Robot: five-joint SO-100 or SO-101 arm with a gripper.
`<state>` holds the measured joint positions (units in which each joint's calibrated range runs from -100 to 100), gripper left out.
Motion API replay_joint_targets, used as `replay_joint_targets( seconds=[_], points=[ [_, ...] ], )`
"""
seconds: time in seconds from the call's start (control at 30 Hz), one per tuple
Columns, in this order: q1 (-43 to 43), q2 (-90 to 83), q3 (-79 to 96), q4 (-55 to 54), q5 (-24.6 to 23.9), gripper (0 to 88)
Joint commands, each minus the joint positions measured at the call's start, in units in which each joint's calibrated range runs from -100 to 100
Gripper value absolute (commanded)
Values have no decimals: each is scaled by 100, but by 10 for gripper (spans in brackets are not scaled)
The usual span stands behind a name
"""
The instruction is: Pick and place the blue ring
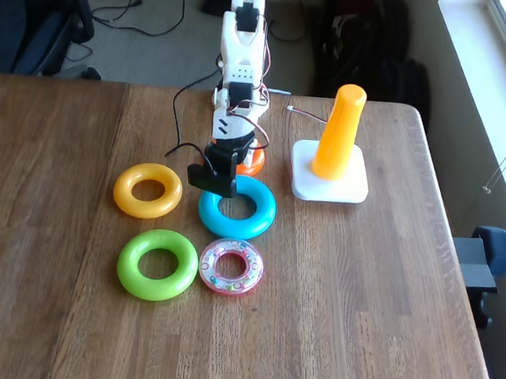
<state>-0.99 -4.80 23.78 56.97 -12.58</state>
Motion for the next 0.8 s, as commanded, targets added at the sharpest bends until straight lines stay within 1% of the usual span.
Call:
replay_joint_targets(
  seconds=[0.0, 0.17, 0.37, 0.77],
  points=[
    [22, 96, -186, -567, 15, 358],
    [22, 621, -115, -1053, 15, 358],
    [30, 913, -115, -1069, 15, 358],
    [30, 938, -115, -1069, 20, 357]
  ],
)
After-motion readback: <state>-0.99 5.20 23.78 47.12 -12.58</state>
